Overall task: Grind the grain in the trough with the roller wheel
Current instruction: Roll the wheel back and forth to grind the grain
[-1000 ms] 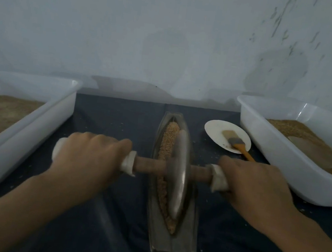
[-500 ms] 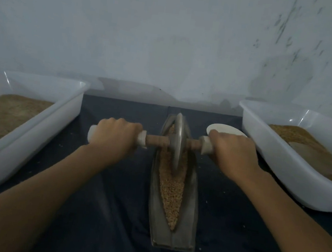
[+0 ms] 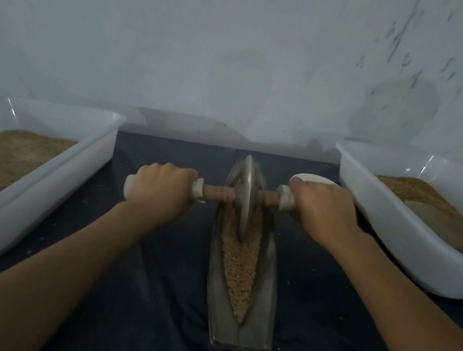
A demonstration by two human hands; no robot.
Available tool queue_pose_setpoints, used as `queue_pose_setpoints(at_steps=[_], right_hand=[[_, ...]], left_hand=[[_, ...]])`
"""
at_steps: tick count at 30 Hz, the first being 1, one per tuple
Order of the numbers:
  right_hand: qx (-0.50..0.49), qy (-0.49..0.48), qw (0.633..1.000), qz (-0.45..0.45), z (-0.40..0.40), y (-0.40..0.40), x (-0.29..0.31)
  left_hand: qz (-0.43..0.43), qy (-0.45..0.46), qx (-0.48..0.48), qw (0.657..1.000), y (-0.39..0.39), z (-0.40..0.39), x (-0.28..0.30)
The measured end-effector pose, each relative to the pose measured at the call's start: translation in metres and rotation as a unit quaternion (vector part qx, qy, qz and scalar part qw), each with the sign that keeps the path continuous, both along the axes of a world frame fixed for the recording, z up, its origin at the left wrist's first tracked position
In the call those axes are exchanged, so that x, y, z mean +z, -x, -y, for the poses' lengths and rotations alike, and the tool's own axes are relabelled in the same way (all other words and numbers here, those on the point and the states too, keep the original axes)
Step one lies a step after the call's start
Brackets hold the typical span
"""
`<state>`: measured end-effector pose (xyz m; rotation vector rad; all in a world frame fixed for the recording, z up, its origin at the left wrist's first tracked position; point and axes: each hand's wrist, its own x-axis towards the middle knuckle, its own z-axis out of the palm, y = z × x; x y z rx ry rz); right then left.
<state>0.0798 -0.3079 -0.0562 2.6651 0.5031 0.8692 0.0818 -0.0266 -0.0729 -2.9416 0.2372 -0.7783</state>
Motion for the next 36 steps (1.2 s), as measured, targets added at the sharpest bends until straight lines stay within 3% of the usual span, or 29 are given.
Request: queue_pose_setpoints(at_steps=[3, 7, 12, 16, 18, 24, 28, 33, 36], right_hand=[[-0.024, -0.007, 0.999, -0.019, -0.004, -0.016, 0.005], [0.019, -0.013, 1.0, -0.013, 0.005, 0.033, -0.002], [0.082, -0.07, 0.994, -0.021, 0.021, 0.091, -0.015], [0.02, -0.044, 0.998, -0.039, 0.015, 0.068, -0.016], [-0.004, -0.022, 1.0, -0.013, 0.009, 0.038, -0.013], [-0.04, 0.045, 0.998, 0.021, -0.01, -0.01, 0.011], [-0.017, 0.041, 0.999, 0.0, -0.005, 0.036, 0.006], [0.064, -0.06, 0.996, -0.023, 0.015, 0.096, -0.01], [0.06, -0.072, 0.995, -0.042, 0.015, 0.082, -0.016]], left_hand=[[-0.008, 0.019, 0.001, 1.0, -0.013, 0.004, 0.005], [-0.032, -0.03, -0.004, 0.999, 0.03, -0.003, 0.007], [0.097, -0.062, -0.143, 0.983, 0.091, -0.018, 0.014], [0.043, -0.089, -0.054, 0.994, 0.065, -0.004, 0.014], [0.011, -0.055, -0.006, 0.998, 0.032, 0.0, 0.01], [-0.024, 0.041, 0.004, 0.999, -0.015, 0.001, -0.004], [-0.036, -0.004, -0.009, 0.999, 0.029, -0.007, -0.002], [0.081, -0.071, -0.122, 0.987, 0.093, -0.015, 0.013], [0.053, -0.097, -0.078, 0.991, 0.081, -0.006, 0.018]])
